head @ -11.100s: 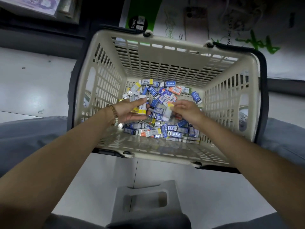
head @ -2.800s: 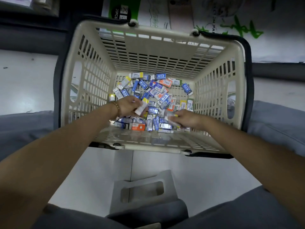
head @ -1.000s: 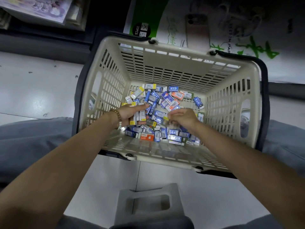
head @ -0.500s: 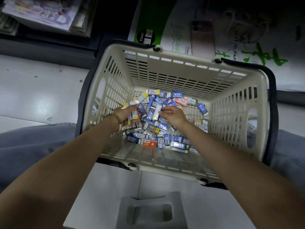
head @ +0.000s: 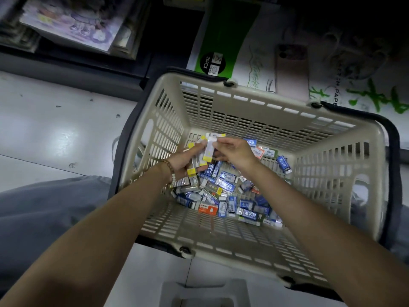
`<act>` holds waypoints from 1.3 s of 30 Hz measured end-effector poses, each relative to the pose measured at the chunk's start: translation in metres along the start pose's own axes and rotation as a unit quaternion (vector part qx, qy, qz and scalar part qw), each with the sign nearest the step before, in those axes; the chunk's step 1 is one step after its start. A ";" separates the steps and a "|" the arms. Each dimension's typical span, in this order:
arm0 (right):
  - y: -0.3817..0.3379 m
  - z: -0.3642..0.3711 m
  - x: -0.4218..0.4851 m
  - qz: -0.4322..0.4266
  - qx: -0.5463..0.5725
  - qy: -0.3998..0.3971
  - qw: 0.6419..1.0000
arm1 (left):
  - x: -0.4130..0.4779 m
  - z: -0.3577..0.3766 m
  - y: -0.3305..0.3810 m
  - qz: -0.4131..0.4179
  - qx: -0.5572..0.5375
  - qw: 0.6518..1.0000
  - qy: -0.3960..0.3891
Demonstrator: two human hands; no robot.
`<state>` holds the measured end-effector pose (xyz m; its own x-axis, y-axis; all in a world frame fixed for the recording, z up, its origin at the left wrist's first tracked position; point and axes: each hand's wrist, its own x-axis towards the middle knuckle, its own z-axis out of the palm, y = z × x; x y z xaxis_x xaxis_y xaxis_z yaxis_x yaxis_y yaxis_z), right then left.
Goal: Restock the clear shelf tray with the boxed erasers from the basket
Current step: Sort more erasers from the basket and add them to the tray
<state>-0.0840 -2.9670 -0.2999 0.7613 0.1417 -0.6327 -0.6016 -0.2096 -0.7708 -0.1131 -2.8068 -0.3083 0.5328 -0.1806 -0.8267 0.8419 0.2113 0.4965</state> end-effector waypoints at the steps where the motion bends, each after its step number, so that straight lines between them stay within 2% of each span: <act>1: -0.002 0.000 0.003 0.000 -0.017 -0.019 1.000 | 0.000 0.000 0.001 -0.001 0.000 1.000 0.011; 3: -0.005 -0.005 0.010 0.006 -0.020 -0.006 1.000 | 0.004 -0.004 0.001 -0.002 0.026 0.997 0.072; 6: 0.006 -0.017 0.023 0.007 -0.045 0.071 0.996 | 0.011 -0.013 -0.004 0.031 0.149 0.969 0.195; 9: 0.015 -0.009 0.030 0.042 -0.051 0.112 0.991 | 0.017 -0.012 -0.005 0.062 0.126 0.969 0.204; 13: 0.019 0.010 0.043 0.097 0.032 0.163 0.981 | 0.024 -0.007 -0.003 0.064 0.111 0.970 0.207; 19: 0.019 0.029 0.056 0.099 0.021 0.213 0.972 | 0.035 0.000 -0.012 0.077 0.072 0.959 0.263; 22: 0.023 0.028 0.053 0.088 -0.001 0.181 0.980 | 0.034 0.007 -0.015 0.094 0.072 0.941 0.317; 24: 0.028 0.025 0.045 0.076 -0.030 0.141 0.987 | 0.032 0.008 -0.016 0.099 0.068 0.937 0.327; 26: 0.028 0.023 0.037 0.071 -0.033 0.097 0.992 | 0.030 0.008 -0.016 0.110 0.081 0.943 0.304; 29: 0.022 0.021 0.024 0.061 0.005 0.042 0.997 | 0.022 0.011 -0.011 0.130 0.062 0.964 0.222; 32: 0.011 0.011 0.002 0.052 0.065 0.024 0.996 | 0.005 0.011 -0.002 0.086 0.029 0.980 0.180; 36: -0.013 -0.012 -0.045 0.028 0.109 -0.030 0.993 | -0.036 0.005 0.019 0.038 0.136 0.978 0.152; 37: -0.023 -0.017 -0.058 0.009 0.122 -0.045 0.991 | -0.048 0.005 0.025 0.044 0.130 0.982 0.132; 39: -0.048 -0.029 -0.084 -0.031 0.146 -0.074 0.986 | -0.074 0.012 0.043 0.072 0.043 0.995 0.053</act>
<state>-0.1125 -2.9966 -0.2075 0.7684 0.2892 -0.5709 -0.6152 0.0883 -0.7834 -0.1158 -2.7954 -0.2226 0.6410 -0.0517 -0.7658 0.7636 0.1443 0.6294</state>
